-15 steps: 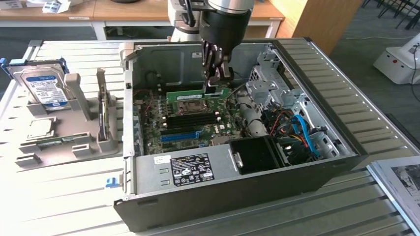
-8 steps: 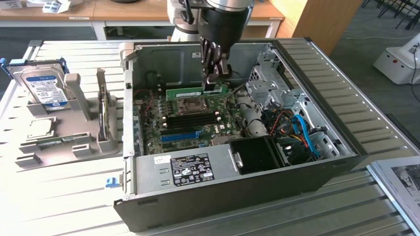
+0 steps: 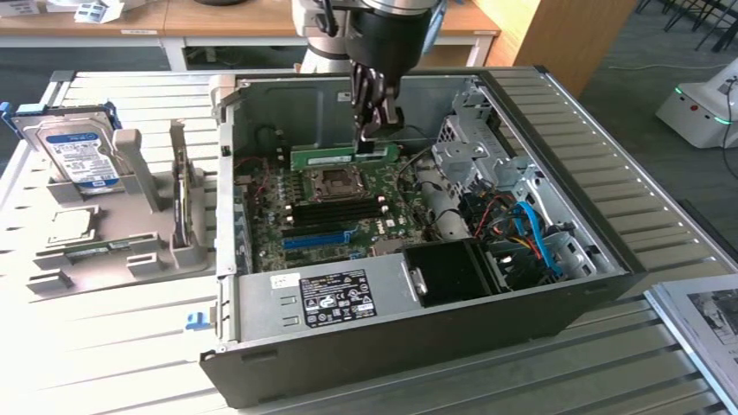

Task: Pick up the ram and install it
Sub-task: 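Pick up the ram and move it above insertion slot, then insert the ram into the slot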

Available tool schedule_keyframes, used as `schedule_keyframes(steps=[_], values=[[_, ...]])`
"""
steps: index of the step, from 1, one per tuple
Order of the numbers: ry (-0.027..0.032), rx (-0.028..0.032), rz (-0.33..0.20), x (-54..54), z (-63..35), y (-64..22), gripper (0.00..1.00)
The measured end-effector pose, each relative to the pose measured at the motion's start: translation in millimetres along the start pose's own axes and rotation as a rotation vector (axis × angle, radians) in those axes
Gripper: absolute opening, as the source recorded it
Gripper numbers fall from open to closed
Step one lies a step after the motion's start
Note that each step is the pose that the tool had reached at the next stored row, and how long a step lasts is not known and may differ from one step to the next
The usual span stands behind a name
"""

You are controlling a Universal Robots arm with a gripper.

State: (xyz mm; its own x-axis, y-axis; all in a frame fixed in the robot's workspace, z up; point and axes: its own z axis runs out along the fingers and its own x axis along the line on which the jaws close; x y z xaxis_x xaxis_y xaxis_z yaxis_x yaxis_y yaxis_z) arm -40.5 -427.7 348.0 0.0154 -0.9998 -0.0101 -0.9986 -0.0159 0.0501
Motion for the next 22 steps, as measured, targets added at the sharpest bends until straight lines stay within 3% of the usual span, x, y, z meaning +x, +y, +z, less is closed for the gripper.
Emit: schedule_keyframes(steps=[15, 22], values=[[0.0, 0.0, 0.0, -15.8, 1.4, -0.3, 0.12], [0.0, 0.0, 0.0, -16.1, 1.4, -0.3, 0.12]])
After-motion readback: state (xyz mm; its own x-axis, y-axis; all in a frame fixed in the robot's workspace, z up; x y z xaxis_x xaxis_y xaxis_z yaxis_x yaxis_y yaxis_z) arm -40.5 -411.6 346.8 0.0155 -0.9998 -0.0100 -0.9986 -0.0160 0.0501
